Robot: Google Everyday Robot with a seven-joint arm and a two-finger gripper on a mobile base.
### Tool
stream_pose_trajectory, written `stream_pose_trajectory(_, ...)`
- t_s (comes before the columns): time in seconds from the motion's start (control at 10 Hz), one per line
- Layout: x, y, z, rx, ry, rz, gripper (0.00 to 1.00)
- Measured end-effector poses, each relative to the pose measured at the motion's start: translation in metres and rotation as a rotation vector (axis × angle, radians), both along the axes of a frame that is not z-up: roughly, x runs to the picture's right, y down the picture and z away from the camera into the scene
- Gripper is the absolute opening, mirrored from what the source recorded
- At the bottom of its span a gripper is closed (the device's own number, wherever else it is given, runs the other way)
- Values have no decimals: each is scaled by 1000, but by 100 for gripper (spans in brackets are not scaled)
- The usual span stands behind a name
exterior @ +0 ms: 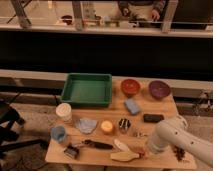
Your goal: Place pepper in paper cup
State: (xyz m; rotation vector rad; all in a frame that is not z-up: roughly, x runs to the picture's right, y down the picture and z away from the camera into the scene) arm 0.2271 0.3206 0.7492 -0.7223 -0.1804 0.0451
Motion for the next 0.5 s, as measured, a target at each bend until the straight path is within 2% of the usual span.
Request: stream_pose_trajectory(0.5, 8, -29, -22, 22, 1, 80, 2)
